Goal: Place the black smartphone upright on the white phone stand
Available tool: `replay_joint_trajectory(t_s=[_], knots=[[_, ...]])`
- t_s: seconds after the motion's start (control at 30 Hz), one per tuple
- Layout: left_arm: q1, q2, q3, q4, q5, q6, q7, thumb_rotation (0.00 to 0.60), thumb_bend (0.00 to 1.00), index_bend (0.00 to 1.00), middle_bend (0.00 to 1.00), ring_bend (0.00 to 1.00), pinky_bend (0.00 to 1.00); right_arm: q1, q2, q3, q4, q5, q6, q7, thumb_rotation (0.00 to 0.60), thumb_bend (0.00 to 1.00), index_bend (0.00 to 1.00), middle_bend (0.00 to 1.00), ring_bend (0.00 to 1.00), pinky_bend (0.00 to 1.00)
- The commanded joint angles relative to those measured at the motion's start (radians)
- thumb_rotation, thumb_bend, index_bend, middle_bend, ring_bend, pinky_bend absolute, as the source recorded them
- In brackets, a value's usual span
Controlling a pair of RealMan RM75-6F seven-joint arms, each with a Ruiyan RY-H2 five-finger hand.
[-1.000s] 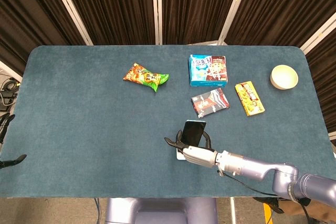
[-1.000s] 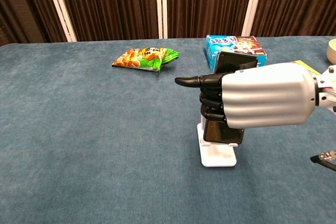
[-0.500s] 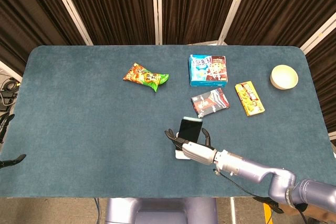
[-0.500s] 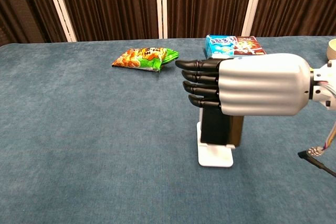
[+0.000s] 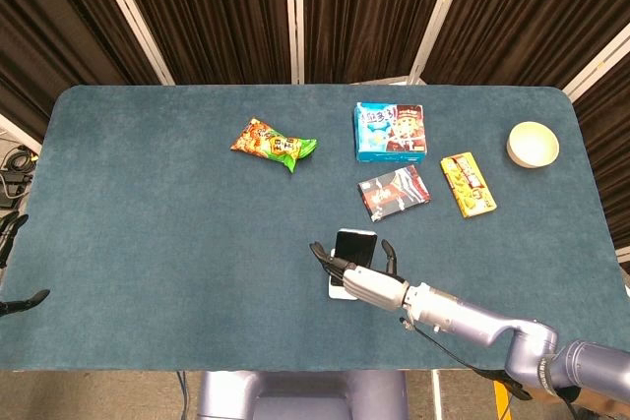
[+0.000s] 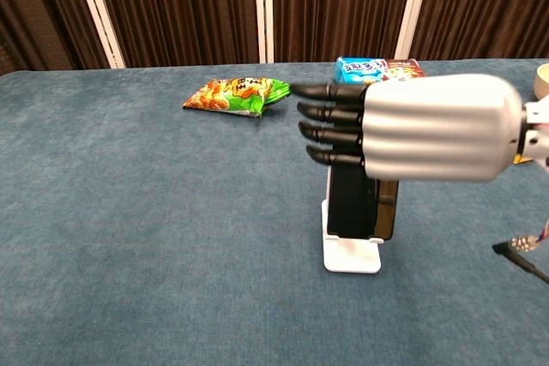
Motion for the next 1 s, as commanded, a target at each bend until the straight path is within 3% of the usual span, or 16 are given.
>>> replay_joint_trajectory(t_s=[0.03,0.2,0.4,0.57,0.67,0.87,1.0], knots=[[0.0,0.0,0.0,0.001,-0.001,0.0,0.0,0.6,0.0,0.0,0.0,0.0,0.0,-0.013,0.025,0.008,-0.007,-0.01,0.073,0.05,0.6,0.3,0.14,0.2,0.13,0.03],[0.001,0.0,-0.002,0.0,-0.002,0.004,-0.003,0.6,0.0,0.0,0.0,0.0,0.0,-0.055,0.077,0.004,0.047,-0.03,0.303,0.27,0.6,0.3,0.12,0.17,0.13,0.03],[0.006,-0.005,0.006,-0.011,0.018,0.018,0.015,0.6,0.0,0.0,0.0,0.0,0.0,-0.202,0.101,0.02,0.188,0.171,0.534,0.626,0.6,0.21,0.09,0.14,0.13,0.02],[0.011,-0.012,0.008,-0.019,0.029,0.034,0.03,0.6,0.0,0.0,0.0,0.0,0.0,-0.3,0.082,0.008,0.217,0.311,0.591,0.852,0.6,0.06,0.08,0.08,0.07,0.01],[0.015,-0.017,0.01,-0.022,0.037,0.044,0.041,0.6,0.0,0.0,0.0,0.0,0.0,-0.379,0.075,-0.003,0.145,0.443,0.583,0.982,0.6,0.0,0.01,0.01,0.01,0.0],[0.021,-0.024,0.012,-0.022,0.047,0.06,0.05,0.6,0.0,0.0,0.0,0.0,0.0,-0.481,0.105,-0.042,0.006,0.565,0.563,1.039,0.6,0.0,0.0,0.0,0.0,0.0],[0.025,-0.027,0.011,-0.02,0.05,0.069,0.052,0.6,0.0,0.0,0.0,0.0,0.0,-0.53,0.108,-0.061,-0.023,0.587,0.582,1.071,0.6,0.0,0.0,0.0,0.0,0.0]])
